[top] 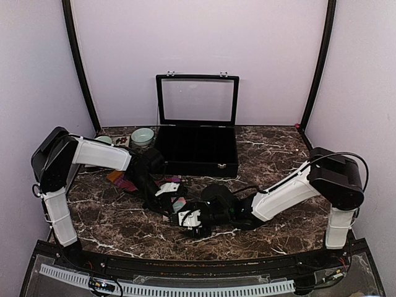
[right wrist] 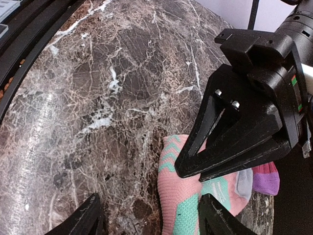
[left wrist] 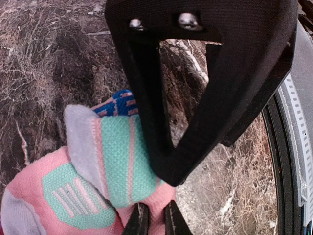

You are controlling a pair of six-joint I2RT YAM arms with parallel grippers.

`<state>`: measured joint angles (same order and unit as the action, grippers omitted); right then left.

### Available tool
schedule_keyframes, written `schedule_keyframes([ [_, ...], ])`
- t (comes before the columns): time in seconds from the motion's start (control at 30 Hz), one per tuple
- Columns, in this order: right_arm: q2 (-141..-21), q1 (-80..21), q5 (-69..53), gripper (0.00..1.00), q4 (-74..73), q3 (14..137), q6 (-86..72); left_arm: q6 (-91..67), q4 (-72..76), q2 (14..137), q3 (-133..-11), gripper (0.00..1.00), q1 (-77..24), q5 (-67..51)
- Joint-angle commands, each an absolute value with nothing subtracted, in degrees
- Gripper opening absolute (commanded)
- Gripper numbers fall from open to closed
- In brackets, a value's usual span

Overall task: Roll the socks
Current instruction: Roll the sock at the center of the board.

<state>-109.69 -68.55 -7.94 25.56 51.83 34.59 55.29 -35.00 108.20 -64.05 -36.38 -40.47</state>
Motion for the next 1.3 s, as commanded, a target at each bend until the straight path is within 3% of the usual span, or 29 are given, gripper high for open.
schedule_keyframes([
  [0.0,-111.7,-68.0,-7.4,0.65,26.4,54.1,37.7,55.1,-41.6,112.9,-60.9,0.12,-35.6,-27.5],
  [0.23,-114.4,-67.1,-6.0,0.57,26.5,54.9,37.8,55.3,-41.5,113.0,-60.8,0.13,-35.6,-27.0],
  [0.47,-116.9,-66.3,-4.9,0.32,25.2,54.9,38.8,56.5,-42.6,112.6,-60.7,0.13,-35.6,-27.2],
  [0.67,-119.2,-66.2,-1.9,0.39,26.2,55.0,40.7,57.5,-43.0,112.2,-60.5,0.14,-35.6,-27.5],
  [0.87,-120.6,-65.8,0.6,0.41,27.6,55.1,42.6,57.9,-43.5,112.3,-60.6,0.14,-35.6,-27.6],
  [1.1,-121.6,-65.7,0.7,0.38,23.3,55.9,42.8,58.0,-44.3,112.3,-61.3,0.14,-35.6,-27.5],
  [1.27,-120.4,-65.9,0.2,0.3,20.5,55.1,39.7,58.2,-44.8,111.7,-61.5,0.15,-34.0,-28.2],
])
